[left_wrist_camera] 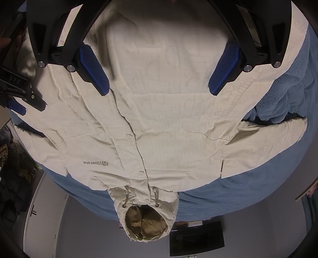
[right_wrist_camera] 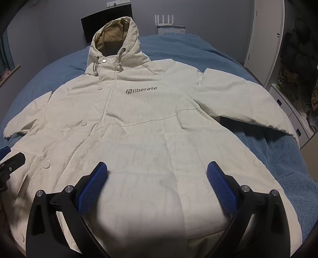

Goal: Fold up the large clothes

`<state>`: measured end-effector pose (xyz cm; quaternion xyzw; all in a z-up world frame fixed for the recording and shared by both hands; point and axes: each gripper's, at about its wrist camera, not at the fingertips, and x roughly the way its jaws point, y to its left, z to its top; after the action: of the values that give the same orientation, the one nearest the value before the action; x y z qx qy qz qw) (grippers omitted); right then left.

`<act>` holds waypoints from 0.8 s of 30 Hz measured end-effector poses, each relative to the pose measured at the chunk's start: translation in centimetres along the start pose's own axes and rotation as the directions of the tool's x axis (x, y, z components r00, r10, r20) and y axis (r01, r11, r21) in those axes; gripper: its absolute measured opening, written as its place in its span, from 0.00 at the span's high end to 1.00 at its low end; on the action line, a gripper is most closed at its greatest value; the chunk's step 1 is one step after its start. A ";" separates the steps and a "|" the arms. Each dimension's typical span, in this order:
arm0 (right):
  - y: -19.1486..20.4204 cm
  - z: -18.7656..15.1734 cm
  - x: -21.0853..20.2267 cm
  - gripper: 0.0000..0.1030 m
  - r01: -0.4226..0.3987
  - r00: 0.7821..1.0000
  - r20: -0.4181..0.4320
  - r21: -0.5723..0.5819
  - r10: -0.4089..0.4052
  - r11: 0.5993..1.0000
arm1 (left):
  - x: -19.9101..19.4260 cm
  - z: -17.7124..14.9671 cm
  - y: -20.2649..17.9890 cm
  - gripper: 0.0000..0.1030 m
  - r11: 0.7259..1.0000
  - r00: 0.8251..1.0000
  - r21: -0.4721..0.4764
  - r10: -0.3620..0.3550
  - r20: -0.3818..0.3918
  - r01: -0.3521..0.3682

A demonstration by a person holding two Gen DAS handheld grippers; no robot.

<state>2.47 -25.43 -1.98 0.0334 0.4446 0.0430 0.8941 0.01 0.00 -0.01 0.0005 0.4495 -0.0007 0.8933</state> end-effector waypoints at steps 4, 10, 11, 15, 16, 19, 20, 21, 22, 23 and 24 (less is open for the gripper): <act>0.0 0.0 0.0 0.07 -0.002 1.000 0.001 0.001 0.002 1.000 | 0.0 0.0 0.0 0.06 1.000 1.000 -0.002 -0.003 0.000 0.003; 0.0 0.0 0.1 0.07 -0.003 1.000 -0.001 0.002 0.003 1.000 | -0.1 -0.1 -0.1 0.06 1.000 1.000 -0.001 0.000 0.002 0.000; -0.1 0.0 0.2 0.07 -0.003 1.000 -0.001 0.002 0.003 1.000 | -0.2 -0.1 -0.2 0.06 1.000 1.000 -0.001 0.000 0.002 0.000; 0.0 0.0 0.1 0.07 -0.004 1.000 -0.002 0.003 0.004 1.000 | 0.0 0.0 0.1 0.06 1.000 1.000 -0.004 -0.005 -0.002 0.005; 0.0 0.0 0.1 0.07 -0.004 1.000 -0.002 0.003 0.004 1.000 | 0.0 0.0 0.1 0.06 1.000 1.000 -0.004 -0.006 -0.002 0.006; 0.0 0.0 0.1 0.07 -0.004 1.000 -0.002 0.004 0.004 1.000 | 0.0 0.0 0.1 0.06 1.000 1.000 -0.005 -0.006 -0.003 0.006; 0.0 0.0 0.1 0.07 -0.005 1.000 -0.002 0.004 0.005 1.000 | 0.0 0.0 0.1 0.06 1.000 1.000 -0.005 -0.006 -0.003 0.006; 0.0 0.0 0.1 0.07 -0.005 1.000 -0.003 0.004 0.005 1.000 | 0.0 0.0 0.1 0.06 1.000 1.000 -0.005 -0.007 -0.003 0.006; 0.0 0.0 0.2 0.07 -0.005 1.000 -0.003 0.004 0.005 1.000 | 0.0 0.0 0.1 0.06 1.000 1.000 -0.005 -0.007 -0.004 0.007; 0.0 -0.1 0.2 0.07 -0.005 1.000 -0.003 0.004 0.005 1.000 | 0.0 0.0 0.1 0.06 1.000 1.000 -0.005 -0.007 -0.004 0.007; 0.0 -0.1 0.2 0.07 -0.005 1.000 -0.003 0.004 0.005 1.000 | 0.0 0.0 0.1 0.06 1.000 1.000 -0.005 -0.007 -0.004 0.007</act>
<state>2.52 -25.45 -2.14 0.0363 0.4461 0.0444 0.8932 0.04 0.07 -0.01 -0.0035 0.4514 -0.0027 0.8923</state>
